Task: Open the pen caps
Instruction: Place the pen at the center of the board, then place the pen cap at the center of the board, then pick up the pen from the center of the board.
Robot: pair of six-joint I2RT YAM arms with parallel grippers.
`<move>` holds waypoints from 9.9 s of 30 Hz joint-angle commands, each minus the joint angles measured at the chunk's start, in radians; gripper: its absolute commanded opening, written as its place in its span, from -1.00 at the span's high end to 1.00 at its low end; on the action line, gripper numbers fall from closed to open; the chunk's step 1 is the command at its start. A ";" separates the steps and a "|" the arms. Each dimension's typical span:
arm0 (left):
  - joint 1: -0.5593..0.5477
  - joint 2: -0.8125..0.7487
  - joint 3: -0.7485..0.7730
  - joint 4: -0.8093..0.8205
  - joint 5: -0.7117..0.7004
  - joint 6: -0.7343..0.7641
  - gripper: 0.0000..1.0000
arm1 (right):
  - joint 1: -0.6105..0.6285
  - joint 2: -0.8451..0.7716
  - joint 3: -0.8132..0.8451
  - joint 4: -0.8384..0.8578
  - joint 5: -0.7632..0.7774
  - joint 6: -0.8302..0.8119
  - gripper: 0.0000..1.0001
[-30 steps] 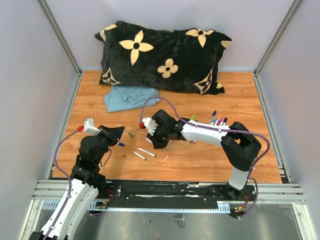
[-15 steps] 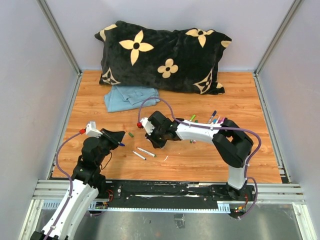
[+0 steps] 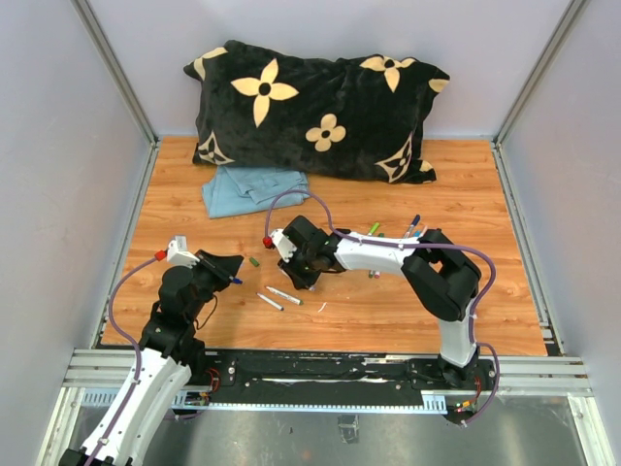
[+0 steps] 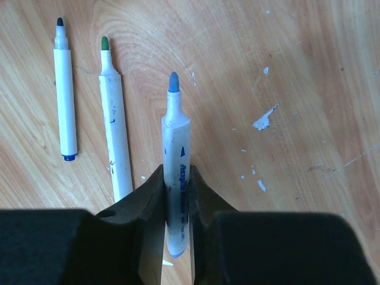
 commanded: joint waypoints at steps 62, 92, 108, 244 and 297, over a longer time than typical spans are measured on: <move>-0.256 0.548 0.091 0.305 -0.162 -0.195 1.00 | -0.495 -0.510 -0.047 -0.245 -0.647 -0.385 -0.16; -0.273 1.082 0.417 0.129 -0.378 -0.266 0.99 | -0.504 -0.509 -0.054 -0.243 -0.667 -0.384 -0.19; -0.273 1.166 0.453 -0.027 -0.403 -0.311 0.92 | -0.505 -0.507 -0.053 -0.242 -0.673 -0.381 -0.23; -0.554 1.724 1.162 0.051 0.088 0.586 0.28 | -0.830 -0.589 -0.141 -0.157 -0.687 -0.260 -0.41; -0.576 1.479 0.800 -0.020 -0.255 0.555 0.55 | -0.837 -0.594 -0.142 -0.157 -0.731 -0.243 -0.41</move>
